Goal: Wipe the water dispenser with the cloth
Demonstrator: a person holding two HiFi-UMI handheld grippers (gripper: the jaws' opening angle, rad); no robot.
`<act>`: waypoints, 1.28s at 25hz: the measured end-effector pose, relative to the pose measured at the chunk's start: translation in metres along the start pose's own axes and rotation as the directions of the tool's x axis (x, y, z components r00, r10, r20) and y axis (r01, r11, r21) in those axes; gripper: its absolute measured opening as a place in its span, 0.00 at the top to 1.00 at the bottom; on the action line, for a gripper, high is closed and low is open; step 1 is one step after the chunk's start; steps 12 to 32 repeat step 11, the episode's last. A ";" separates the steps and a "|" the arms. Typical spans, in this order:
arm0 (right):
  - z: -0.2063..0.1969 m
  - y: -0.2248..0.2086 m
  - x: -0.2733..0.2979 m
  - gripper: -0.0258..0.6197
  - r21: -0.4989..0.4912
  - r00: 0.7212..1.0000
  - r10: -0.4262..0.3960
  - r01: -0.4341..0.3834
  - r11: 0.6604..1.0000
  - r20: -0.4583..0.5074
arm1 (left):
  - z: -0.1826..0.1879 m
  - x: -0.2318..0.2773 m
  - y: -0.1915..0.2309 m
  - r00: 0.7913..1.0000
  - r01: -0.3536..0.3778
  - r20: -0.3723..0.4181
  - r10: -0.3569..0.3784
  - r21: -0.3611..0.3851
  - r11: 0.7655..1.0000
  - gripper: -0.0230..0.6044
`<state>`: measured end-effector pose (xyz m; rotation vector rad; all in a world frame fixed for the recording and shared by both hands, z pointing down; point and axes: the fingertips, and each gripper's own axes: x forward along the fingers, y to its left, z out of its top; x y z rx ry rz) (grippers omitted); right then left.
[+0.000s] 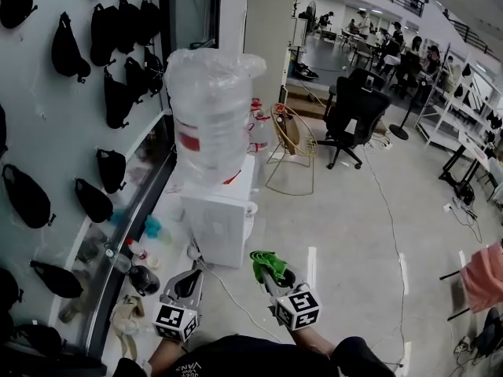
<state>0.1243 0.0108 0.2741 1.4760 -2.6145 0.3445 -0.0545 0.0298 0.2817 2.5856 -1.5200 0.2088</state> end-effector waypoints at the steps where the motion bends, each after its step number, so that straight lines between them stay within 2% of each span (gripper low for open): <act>1: -0.002 -0.001 -0.001 0.82 0.000 1.000 -0.002 0.002 1.000 -0.004 | -0.002 -0.001 0.000 1.000 -0.004 -0.003 0.004 -0.002 1.000 0.96; 11: -0.003 -0.006 -0.005 0.82 -0.008 1.000 -0.014 0.014 1.000 -0.012 | -0.002 0.001 -0.010 1.000 0.016 -0.016 -0.015 0.026 1.000 0.96; 32: -0.003 -0.006 -0.005 0.82 -0.008 1.000 -0.014 0.014 1.000 -0.012 | -0.002 0.001 -0.010 1.000 0.016 -0.016 -0.015 0.026 1.000 0.96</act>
